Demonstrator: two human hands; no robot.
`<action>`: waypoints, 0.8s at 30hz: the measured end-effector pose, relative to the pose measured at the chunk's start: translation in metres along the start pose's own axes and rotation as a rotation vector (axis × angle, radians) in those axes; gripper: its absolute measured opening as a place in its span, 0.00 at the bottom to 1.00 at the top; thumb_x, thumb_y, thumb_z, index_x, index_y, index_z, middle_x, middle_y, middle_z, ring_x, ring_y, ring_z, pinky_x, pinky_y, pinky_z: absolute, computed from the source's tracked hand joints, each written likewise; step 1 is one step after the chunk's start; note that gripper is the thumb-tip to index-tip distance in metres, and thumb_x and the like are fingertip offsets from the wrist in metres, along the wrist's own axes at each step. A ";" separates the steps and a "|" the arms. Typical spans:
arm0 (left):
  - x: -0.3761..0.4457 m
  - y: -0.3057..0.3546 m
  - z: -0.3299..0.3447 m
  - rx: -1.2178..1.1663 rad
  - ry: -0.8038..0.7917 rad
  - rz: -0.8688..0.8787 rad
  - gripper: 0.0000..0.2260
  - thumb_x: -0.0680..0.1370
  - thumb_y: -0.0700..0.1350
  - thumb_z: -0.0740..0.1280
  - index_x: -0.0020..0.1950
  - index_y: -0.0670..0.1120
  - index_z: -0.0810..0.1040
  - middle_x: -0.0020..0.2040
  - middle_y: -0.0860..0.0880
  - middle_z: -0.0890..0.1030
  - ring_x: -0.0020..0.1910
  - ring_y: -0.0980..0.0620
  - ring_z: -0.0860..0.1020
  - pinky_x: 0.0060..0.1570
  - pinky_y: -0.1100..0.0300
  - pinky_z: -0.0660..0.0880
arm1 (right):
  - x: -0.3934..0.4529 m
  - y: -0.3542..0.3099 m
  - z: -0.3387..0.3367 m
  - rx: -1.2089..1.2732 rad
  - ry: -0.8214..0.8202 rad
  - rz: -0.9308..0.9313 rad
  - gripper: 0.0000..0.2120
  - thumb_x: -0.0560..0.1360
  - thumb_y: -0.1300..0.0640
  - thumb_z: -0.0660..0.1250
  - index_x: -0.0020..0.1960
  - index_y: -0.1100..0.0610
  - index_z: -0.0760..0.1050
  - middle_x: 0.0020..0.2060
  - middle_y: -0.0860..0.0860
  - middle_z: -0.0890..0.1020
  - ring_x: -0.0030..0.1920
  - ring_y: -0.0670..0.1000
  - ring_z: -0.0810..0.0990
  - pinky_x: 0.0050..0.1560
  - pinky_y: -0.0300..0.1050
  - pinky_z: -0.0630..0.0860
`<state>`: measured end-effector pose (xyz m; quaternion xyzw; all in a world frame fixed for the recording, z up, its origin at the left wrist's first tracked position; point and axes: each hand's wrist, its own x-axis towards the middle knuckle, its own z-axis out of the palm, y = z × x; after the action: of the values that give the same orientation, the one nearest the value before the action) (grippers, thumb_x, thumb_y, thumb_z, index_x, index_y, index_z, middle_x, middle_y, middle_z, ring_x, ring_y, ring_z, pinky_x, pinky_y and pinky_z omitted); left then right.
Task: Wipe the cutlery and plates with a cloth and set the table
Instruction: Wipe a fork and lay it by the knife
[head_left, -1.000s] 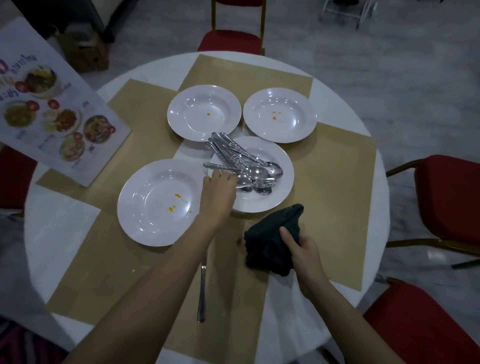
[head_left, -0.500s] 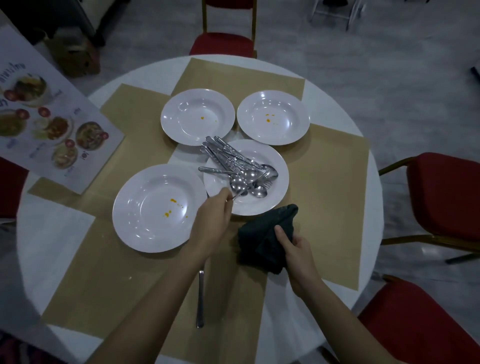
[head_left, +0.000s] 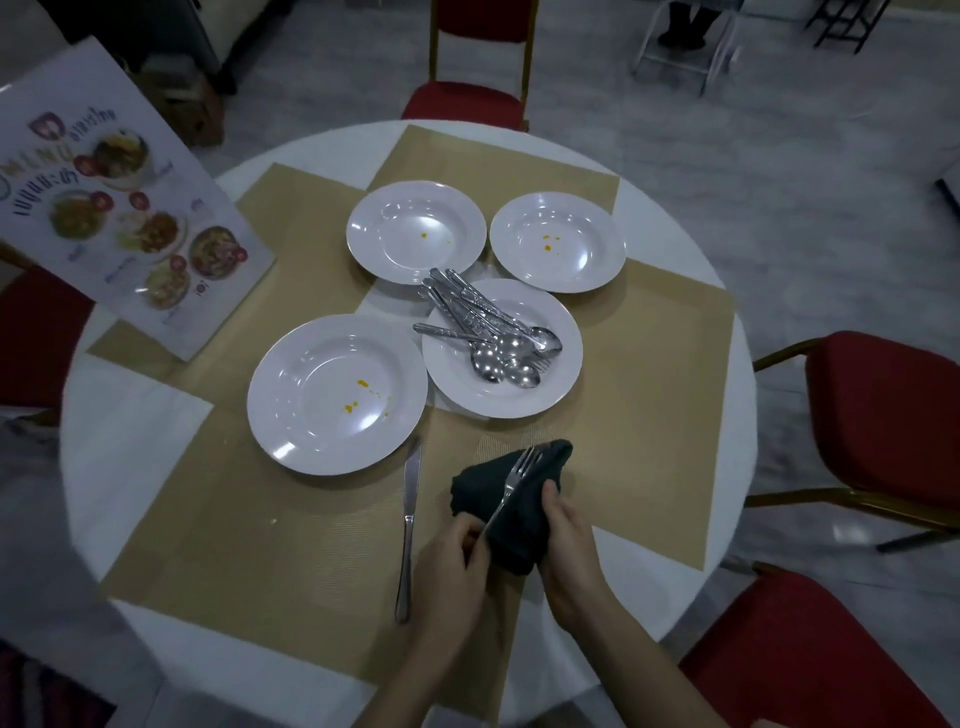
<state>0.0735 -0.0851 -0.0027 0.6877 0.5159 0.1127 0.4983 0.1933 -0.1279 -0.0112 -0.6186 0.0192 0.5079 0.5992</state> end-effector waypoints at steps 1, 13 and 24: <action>-0.003 -0.001 0.002 0.063 -0.023 0.019 0.05 0.80 0.42 0.62 0.48 0.49 0.76 0.41 0.54 0.80 0.41 0.59 0.78 0.41 0.63 0.74 | 0.001 0.003 0.000 -0.024 0.007 0.003 0.17 0.82 0.50 0.58 0.59 0.59 0.78 0.52 0.55 0.85 0.54 0.53 0.83 0.50 0.45 0.80; -0.015 0.004 -0.001 -0.144 -0.129 0.005 0.09 0.81 0.42 0.63 0.40 0.47 0.71 0.29 0.50 0.76 0.26 0.57 0.73 0.26 0.67 0.68 | 0.017 -0.003 0.003 -0.045 0.098 0.020 0.09 0.78 0.57 0.67 0.53 0.62 0.79 0.47 0.58 0.85 0.48 0.57 0.84 0.47 0.49 0.82; -0.007 -0.003 -0.012 -0.393 -0.256 -0.129 0.07 0.80 0.36 0.64 0.46 0.35 0.78 0.32 0.47 0.79 0.26 0.54 0.74 0.28 0.63 0.72 | 0.038 -0.026 -0.013 -0.043 0.247 -0.149 0.09 0.77 0.61 0.67 0.55 0.64 0.78 0.47 0.56 0.84 0.43 0.50 0.82 0.37 0.36 0.80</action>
<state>0.0602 -0.0837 0.0030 0.5517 0.4595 0.0910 0.6900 0.2360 -0.1088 -0.0201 -0.6888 0.0363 0.3823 0.6149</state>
